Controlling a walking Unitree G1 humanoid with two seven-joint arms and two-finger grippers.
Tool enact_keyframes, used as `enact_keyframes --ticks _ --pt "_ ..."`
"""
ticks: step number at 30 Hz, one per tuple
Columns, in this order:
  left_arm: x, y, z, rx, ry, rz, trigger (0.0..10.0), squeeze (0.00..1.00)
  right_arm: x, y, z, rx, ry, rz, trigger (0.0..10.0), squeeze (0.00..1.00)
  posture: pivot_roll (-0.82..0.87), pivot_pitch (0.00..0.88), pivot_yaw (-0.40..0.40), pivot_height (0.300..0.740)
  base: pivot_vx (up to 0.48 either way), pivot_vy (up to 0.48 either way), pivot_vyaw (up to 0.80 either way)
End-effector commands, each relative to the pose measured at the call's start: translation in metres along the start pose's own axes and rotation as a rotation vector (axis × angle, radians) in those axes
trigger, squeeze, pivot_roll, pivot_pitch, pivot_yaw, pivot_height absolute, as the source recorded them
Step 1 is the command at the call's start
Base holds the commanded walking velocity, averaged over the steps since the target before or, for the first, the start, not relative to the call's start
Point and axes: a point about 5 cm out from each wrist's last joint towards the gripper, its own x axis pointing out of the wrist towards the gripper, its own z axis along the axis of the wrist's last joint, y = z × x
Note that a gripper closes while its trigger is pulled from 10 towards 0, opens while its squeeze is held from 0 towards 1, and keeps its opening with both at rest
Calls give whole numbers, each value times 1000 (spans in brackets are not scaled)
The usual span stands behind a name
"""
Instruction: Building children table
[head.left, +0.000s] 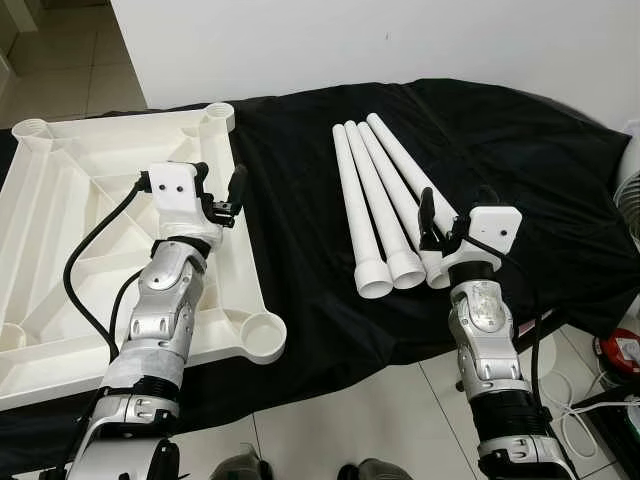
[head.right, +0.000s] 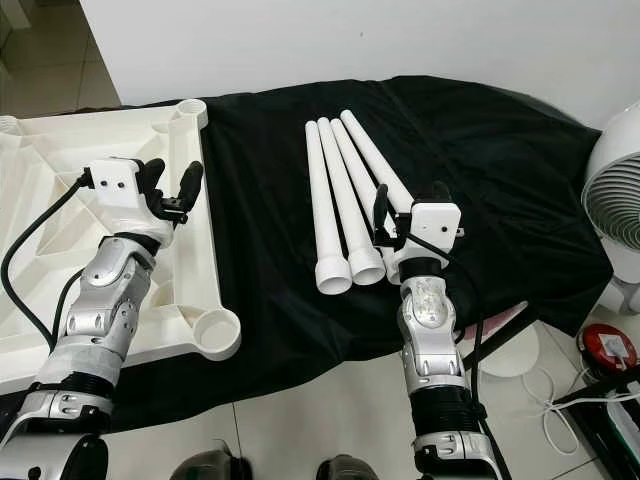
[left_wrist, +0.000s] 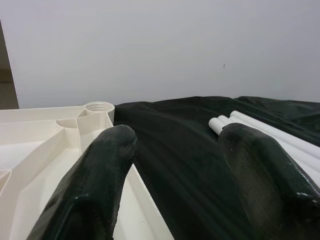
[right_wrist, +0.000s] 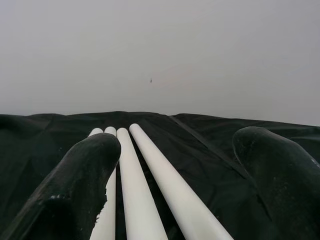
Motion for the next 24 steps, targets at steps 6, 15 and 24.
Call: enact_keyframes --ticks 6,15,24 --pt "0 0 -3 -29 13 1 10000 0 0 0 -1 2 2 -9 10000 0 4 0 24 740 0 207 0" --pt "1 -1 -1 24 4 2 10000 0 1 0 -2 -3 3 -7 10000 0 3 0 25 740 0 277 0" --pt "1 -4 -2 58 7 -15 10000 0 1 1 -2 -1 1 -8 10000 0 3 0 26 740 0 0 0"
